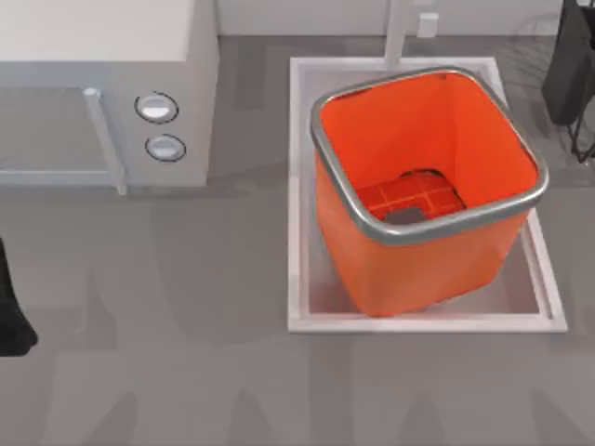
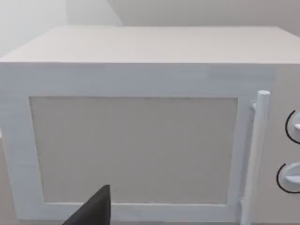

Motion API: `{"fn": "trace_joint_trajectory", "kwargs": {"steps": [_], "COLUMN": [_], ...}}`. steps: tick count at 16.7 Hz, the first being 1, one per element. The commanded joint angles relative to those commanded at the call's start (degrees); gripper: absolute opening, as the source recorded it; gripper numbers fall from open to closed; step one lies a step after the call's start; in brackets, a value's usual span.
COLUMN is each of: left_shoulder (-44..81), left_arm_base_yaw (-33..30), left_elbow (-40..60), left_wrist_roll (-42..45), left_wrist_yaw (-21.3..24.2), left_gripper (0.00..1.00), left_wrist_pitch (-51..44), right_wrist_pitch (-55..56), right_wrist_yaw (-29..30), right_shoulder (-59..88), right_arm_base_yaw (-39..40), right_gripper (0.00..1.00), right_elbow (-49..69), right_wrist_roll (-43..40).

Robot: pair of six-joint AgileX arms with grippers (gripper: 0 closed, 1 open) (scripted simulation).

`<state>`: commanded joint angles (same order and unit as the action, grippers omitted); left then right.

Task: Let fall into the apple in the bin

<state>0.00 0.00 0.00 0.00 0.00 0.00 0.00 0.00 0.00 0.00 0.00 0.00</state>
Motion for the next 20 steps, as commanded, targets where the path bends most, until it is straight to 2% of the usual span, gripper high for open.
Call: {"fn": "trace_joint_trajectory", "kwargs": {"steps": [4, 7, 20], "left_shoulder": [0.0, 0.0, 0.0], "left_arm_base_yaw": [0.0, 0.0, 0.0], "left_elbow": [0.0, 0.0, 0.0], "left_wrist_roll": [0.0, 0.0, 0.0], "left_wrist_yaw": [0.0, 0.0, 0.0], "left_gripper": [1.0, 1.0, 1.0], "left_wrist_pitch": [0.0, 0.0, 0.0], "right_wrist_pitch": [-0.7, -2.9, -19.5], "right_wrist_yaw": [-0.1, -0.6, -3.6], "right_shoulder": [1.9, 9.2, 69.8], "right_arm_base_yaw": [-0.4, -1.5, -9.3], "right_gripper": [1.0, 1.0, 1.0], "right_elbow": [1.3, 5.8, 34.3], "right_wrist_roll": [-0.6, -2.6, -15.7]}}
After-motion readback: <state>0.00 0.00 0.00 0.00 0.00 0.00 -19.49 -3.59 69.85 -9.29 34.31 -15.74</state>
